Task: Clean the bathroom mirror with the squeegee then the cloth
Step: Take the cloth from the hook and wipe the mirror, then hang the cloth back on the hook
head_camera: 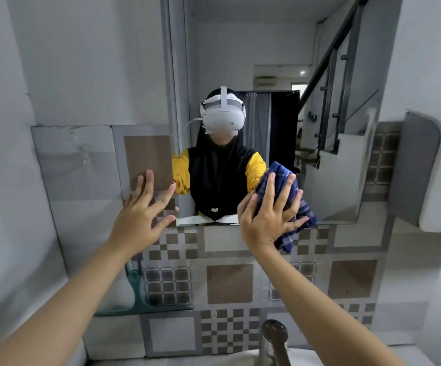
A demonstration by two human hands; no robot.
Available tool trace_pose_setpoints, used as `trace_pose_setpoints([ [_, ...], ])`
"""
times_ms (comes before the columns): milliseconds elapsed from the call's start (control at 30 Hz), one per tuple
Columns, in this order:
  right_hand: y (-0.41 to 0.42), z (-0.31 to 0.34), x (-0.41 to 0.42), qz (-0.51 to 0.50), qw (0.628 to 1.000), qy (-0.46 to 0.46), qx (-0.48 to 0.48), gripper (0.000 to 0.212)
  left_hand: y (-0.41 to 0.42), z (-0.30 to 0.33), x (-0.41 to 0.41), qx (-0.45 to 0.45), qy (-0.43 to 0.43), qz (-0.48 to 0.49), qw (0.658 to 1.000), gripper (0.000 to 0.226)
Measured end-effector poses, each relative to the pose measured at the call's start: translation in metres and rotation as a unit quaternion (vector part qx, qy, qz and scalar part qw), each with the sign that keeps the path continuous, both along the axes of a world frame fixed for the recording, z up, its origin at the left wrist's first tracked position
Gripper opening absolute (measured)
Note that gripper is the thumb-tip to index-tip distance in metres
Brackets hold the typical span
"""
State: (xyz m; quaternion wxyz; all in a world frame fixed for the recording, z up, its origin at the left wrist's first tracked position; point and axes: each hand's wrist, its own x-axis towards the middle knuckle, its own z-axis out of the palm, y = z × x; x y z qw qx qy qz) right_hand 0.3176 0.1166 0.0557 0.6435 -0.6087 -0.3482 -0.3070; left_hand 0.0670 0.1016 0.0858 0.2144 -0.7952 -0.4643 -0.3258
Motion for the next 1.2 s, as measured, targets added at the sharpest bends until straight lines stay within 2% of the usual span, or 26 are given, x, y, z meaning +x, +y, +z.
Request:
trace_pose_setpoints([
  [167, 0.006, 0.003, -0.068, 0.045, 0.999, -0.016, -0.005, 0.059, -0.006, 0.003, -0.021, -0.014, 0.023, 0.012, 1.000, 0.072],
  [300, 0.006, -0.003, -0.111, 0.072, 0.995, -0.066, -0.036, 0.054, -0.005, 0.003, -0.043, -0.017, -0.020, 0.049, 0.998, 0.074],
  [367, 0.006, -0.005, -0.124, 0.092, 0.992, -0.082, -0.033, 0.051, -0.002, 0.003, -0.052, -0.019, -0.010, 0.060, 0.998, 0.076],
  [533, 0.011, -0.010, -0.141, 0.106, 0.972, -0.211, -0.010, 0.053, 0.002, 0.003, -0.059, -0.038, -0.028, -0.006, 0.999, 0.084],
  [667, 0.002, -0.007, -0.145, 0.190, 0.962, -0.196, -0.021, 0.054, -0.007, 0.010, -0.063, -0.052, -0.102, -0.089, 0.989, 0.068],
  [733, -0.010, -0.003, -0.145, 0.263, 0.948, -0.180, -0.013, 0.052, -0.018, 0.018, -0.062, -0.092, -0.199, -0.154, 0.964, 0.059],
  [833, -0.032, 0.004, -0.152, 0.368, 0.915, -0.164, 0.028, 0.043, -0.046, 0.030, -0.053, -0.159, -0.353, -0.261, 0.884, 0.043],
  [933, -0.061, 0.007, -0.170, 0.435, 0.891, -0.126, 0.035, 0.043, -0.068, 0.032, -0.044, -0.198, -0.429, -0.347, 0.811, 0.030],
  [1067, -0.091, 0.013, -0.184, 0.539, 0.839, -0.037, -0.063, 0.039, -0.081, 0.029, -0.051, -0.236, -0.503, -0.339, 0.759, 0.023],
  [1200, -0.099, 0.026, -0.187, 0.631, 0.766, 0.011, -0.123, 0.038, -0.089, 0.030, -0.069, -0.257, -0.570, -0.298, 0.721, 0.023],
])
